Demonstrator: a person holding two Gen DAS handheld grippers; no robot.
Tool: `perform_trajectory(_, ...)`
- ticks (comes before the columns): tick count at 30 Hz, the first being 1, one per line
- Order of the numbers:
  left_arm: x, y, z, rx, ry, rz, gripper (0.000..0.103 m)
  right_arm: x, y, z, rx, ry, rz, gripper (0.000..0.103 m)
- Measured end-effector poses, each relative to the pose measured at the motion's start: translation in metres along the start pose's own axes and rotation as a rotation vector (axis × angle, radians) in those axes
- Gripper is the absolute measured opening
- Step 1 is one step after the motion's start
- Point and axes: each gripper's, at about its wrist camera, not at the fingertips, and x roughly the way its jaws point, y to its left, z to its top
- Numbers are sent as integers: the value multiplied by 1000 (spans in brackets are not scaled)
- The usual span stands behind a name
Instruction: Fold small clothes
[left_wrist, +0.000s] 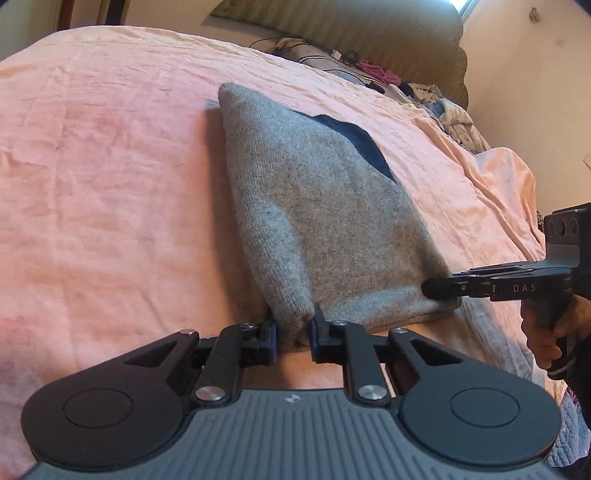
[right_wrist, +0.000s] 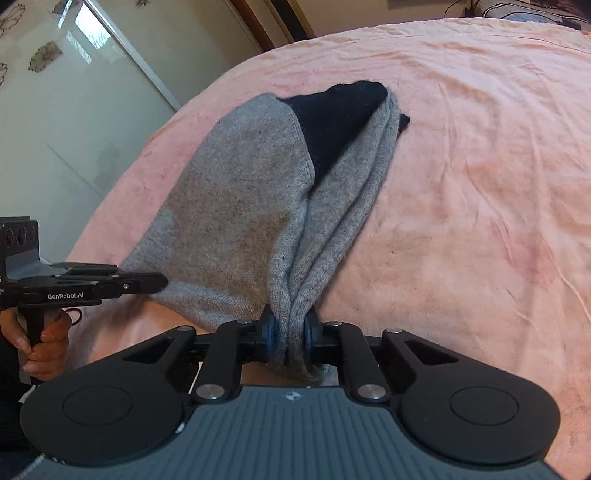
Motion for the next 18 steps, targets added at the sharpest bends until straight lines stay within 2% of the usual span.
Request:
perform_trajectory(1, -9, -1, 3, 9, -17, 17, 21, -8, -2, 3, 33, -22, 10, 32)
perform_trajectory(3, -28, -9, 8, 54, -81, 66, 33, -28, -4, 12, 77, -130, 20, 56)
perform_trajectory(4, -36, -15, 12, 90, -125, 93, 48, -36, -5, 20, 106, -191, 42, 60)
perform_trajectory(5, -43, -23, 16, 134, -188, 127, 73, -39, -8, 29, 141, -236, 63, 65)
perform_trajectory(6, -45, -31, 19, 167, -236, 154, 82, -39, -10, 43, 175, -269, 79, 65)
perform_trajectory(7, -42, -43, 22, 214, -286, 179, 87, -35, -9, 56, 187, -287, 84, 65)
perform_trajectory(9, -24, -58, 27, 274, -289, 180, 87, -16, -9, 81, 212, -291, 70, 65)
perform_trajectory(12, 22, -68, 27, 305, -176, 195, 86, 22, -3, 108, 212, -256, 14, 60)
perform_trajectory(14, 45, -65, 18, 306, -114, 220, 85, 39, 6, 111, 155, -227, -6, 59)
perform_trajectory(15, 50, -60, 13, 300, -106, 227, 86, 44, 9, 110, 126, -206, -21, 58)
perform_trajectory(16, 50, -57, 9, 295, -128, 221, 87, 57, 10, 108, 85, -162, -77, 57)
perform_trajectory(17, 49, -55, 8, 294, -130, 212, 87, 64, 8, 104, 43, -146, -118, 51)
perform_trajectory(18, 48, -54, 9, 290, -126, 208, 87, 64, 5, 100, 15, -172, -107, 51)
